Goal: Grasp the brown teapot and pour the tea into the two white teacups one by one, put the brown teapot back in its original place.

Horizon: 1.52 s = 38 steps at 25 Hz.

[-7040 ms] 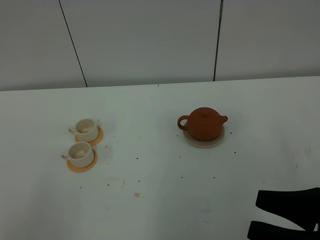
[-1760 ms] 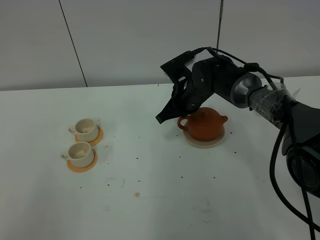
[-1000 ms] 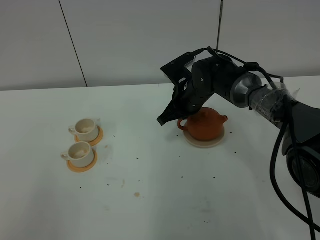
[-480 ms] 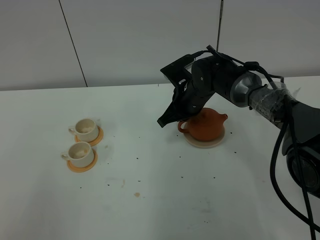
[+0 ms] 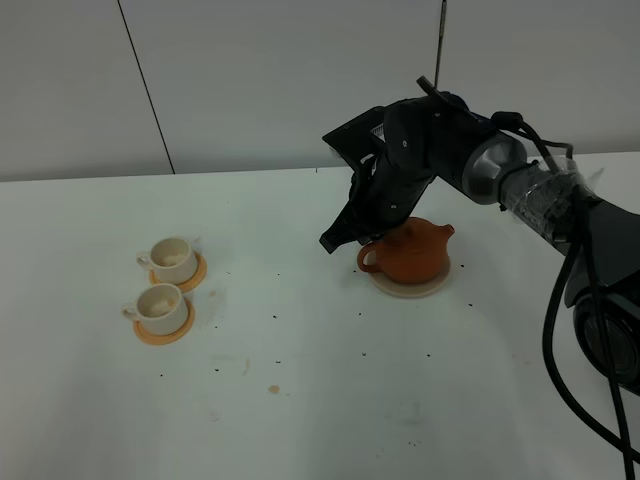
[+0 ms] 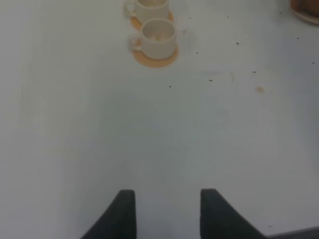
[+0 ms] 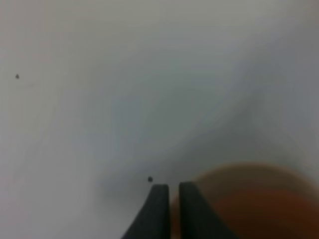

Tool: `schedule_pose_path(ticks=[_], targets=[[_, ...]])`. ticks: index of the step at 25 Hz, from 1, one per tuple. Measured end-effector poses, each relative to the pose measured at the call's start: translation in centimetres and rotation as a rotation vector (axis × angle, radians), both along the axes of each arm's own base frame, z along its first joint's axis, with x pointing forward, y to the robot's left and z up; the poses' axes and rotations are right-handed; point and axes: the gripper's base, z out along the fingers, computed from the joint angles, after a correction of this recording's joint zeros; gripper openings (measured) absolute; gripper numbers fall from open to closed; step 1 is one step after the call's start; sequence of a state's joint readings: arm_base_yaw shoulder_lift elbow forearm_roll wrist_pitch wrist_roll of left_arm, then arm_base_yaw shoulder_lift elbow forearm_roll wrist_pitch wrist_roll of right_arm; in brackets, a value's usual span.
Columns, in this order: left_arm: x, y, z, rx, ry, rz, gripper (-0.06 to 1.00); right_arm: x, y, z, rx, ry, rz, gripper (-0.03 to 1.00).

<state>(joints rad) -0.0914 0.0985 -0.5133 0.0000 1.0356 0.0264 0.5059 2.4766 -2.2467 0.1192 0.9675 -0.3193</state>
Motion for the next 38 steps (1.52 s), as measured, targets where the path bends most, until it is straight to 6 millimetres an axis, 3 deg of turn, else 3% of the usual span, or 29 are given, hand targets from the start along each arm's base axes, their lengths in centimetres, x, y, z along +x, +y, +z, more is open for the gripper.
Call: schedule_pose_path(ticks=[22,30,38], targets=[[0.0,0.0,0.0,0.003,0.0,-0.002,0.37,-0.3,1.0,0.5,0.106,0.02,0.052,0.05],[0.0,0.0,0.0,0.003,0.0,-0.002,0.37,-0.3,1.1,-1.8,0.082,0.067,0.058,0.05],[0.0,0.0,0.0,0.003,0.0,-0.002,0.37,-0.5,1.0,-1.9,0.069,0.095,0.065,0.05]])
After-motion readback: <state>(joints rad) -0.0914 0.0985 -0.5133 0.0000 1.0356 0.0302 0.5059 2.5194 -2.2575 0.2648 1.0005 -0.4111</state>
